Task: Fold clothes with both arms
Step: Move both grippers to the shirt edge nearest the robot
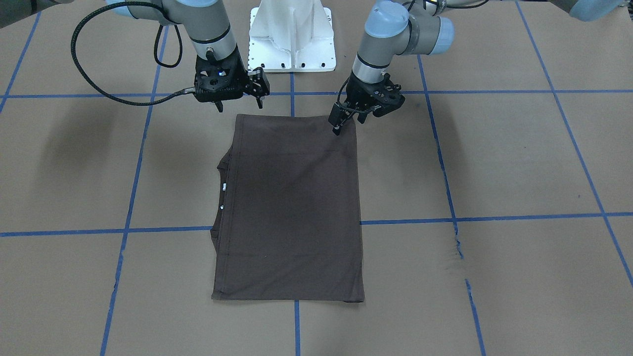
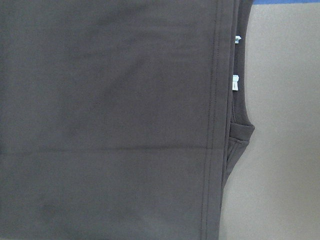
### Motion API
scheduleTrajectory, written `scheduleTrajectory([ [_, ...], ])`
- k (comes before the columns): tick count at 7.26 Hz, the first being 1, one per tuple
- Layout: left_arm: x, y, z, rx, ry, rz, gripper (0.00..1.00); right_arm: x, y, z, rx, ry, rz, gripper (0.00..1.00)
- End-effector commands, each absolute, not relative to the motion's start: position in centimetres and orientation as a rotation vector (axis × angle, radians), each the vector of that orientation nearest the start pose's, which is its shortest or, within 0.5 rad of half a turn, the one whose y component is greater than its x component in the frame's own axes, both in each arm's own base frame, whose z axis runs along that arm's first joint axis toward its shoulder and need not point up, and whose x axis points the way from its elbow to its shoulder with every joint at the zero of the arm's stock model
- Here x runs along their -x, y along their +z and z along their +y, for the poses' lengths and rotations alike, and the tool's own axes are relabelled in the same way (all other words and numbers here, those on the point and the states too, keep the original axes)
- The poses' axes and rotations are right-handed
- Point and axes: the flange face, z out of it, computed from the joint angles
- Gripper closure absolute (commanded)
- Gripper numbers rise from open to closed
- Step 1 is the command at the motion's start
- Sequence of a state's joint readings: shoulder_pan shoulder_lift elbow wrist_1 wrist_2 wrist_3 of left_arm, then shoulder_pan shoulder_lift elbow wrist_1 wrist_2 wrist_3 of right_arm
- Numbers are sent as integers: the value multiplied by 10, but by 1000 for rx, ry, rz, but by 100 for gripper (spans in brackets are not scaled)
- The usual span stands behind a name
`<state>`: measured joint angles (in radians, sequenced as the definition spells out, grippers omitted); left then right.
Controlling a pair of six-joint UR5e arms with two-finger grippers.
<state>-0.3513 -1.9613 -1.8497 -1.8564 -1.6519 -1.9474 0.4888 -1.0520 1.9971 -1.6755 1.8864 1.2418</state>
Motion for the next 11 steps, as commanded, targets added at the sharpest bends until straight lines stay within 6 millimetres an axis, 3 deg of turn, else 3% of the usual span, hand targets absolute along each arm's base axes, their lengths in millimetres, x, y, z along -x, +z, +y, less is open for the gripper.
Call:
scheduleTrajectory([
  [1, -528, 286, -323, 91, -634, 953, 8, 457, 202, -367, -56, 26, -887, 0],
  [3, -540, 297, -319, 95, -625, 925, 10, 454, 202, -371, -54, 30, -889, 0],
  [8, -546, 297, -310, 104, -612, 920, 11, 447, 201, -373, -42, 32, -900, 0],
  [11, -547, 298, -310, 104, -613, 917, 25, 444, 199, -375, -39, 35, -906, 0],
])
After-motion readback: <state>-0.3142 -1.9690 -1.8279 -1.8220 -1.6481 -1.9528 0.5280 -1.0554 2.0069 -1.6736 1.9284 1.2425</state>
